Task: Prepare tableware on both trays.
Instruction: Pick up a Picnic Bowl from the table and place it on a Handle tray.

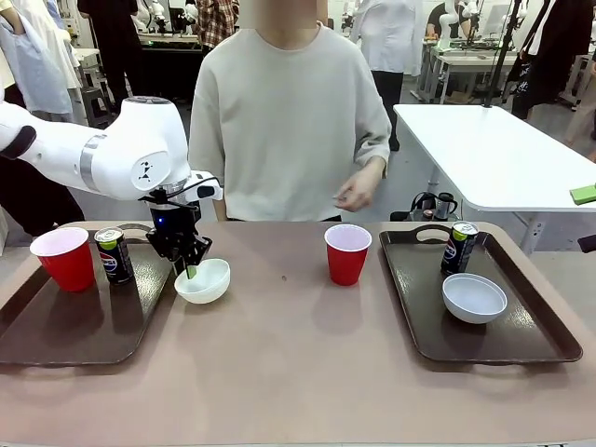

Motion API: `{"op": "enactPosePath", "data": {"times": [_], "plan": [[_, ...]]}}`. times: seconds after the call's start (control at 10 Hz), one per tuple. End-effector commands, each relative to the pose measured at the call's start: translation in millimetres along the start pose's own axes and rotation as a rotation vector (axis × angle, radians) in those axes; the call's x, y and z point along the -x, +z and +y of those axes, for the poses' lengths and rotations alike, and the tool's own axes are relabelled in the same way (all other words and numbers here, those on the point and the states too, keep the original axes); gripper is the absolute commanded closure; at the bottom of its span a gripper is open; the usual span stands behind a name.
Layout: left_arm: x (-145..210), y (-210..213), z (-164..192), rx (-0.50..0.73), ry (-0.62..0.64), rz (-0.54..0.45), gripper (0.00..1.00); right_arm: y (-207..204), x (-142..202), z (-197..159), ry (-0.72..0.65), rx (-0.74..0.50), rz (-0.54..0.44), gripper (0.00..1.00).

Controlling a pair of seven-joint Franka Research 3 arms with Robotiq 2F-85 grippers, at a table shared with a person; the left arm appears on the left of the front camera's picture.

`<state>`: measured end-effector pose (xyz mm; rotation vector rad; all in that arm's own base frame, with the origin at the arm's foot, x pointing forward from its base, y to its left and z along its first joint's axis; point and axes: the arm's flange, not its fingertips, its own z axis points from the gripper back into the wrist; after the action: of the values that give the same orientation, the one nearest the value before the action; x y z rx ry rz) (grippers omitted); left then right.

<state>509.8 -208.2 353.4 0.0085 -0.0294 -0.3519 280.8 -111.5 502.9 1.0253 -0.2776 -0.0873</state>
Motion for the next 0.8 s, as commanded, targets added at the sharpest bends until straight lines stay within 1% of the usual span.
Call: {"op": "enactPosePath", "data": {"times": [0.0,0.7], "plan": [[-2.8,2.1,-2.8,-0.043,0.015,-0.001,0.75,-1.3,-1.1,0.1,0.009,-0.024,-0.007,0.00],[0.0,9.8,2.9,-0.064,0.018,-0.021,0.75,-1.3,-1.1,0.1,0.009,-0.024,-0.007,0.00]]}}
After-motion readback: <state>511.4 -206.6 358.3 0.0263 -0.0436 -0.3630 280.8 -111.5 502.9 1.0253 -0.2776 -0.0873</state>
